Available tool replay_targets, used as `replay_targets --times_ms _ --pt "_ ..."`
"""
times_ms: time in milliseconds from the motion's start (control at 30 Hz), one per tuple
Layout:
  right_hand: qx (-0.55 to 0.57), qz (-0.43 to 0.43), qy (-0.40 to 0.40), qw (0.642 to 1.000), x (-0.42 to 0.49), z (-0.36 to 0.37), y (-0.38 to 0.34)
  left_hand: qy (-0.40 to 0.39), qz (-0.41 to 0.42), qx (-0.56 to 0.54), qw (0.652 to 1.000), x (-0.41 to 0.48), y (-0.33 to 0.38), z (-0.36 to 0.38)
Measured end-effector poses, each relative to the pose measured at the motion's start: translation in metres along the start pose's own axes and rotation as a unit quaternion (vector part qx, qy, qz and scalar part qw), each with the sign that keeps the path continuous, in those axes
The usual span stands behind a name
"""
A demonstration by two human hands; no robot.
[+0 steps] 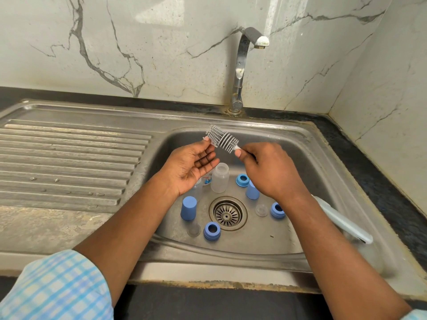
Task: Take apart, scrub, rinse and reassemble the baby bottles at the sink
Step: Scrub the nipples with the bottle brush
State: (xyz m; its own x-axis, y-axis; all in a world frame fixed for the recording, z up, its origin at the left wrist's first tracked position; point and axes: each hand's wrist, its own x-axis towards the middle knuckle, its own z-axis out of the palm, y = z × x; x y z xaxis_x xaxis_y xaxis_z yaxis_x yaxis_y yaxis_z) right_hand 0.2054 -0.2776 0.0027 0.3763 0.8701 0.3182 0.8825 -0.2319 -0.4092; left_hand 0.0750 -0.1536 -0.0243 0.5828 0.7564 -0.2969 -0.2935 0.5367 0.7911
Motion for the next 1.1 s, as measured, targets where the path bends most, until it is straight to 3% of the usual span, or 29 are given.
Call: replay_targets --times_ms 100,300,500,633,733,867,967,1100 --pt "-0.001 0.010 -0.020 1.000 0.001 0.004 0.000 -0.009 0.013 0.005 1.000 0.001 -0.002 0.001" --pt "-0.105 0.094 0.066 0.988 0.011 0.000 0.010 -0.018 0.066 0.050 0.996 -0.007 -0.006 0.010" --pt "0.002 0.038 0.073 0.997 0.004 -0.004 0.005 0.083 0.075 0.048 0.993 0.000 -0.007 0.003" --pt "-0.023 0.012 0.018 0.999 0.002 0.007 -0.006 0.043 0.104 0.063 0.992 -0.005 -0.010 0.007" --pt "-0.062 0.047 0.065 0.995 0.007 0.007 -0.003 0.020 0.125 0.072 0.989 -0.008 -0.012 0.011" --pt "-0.071 0.075 0.103 0.989 0.009 0.004 0.006 0.054 0.142 0.098 0.984 -0.007 -0.014 0.010" --pt "-0.017 0.047 0.080 0.996 0.006 0.000 0.008 0.080 0.150 0.100 0.980 -0.006 -0.014 0.009" --pt "0.002 0.008 0.016 1.000 0.003 0.003 -0.001 0.055 0.161 0.116 0.979 -0.008 -0.014 0.011"
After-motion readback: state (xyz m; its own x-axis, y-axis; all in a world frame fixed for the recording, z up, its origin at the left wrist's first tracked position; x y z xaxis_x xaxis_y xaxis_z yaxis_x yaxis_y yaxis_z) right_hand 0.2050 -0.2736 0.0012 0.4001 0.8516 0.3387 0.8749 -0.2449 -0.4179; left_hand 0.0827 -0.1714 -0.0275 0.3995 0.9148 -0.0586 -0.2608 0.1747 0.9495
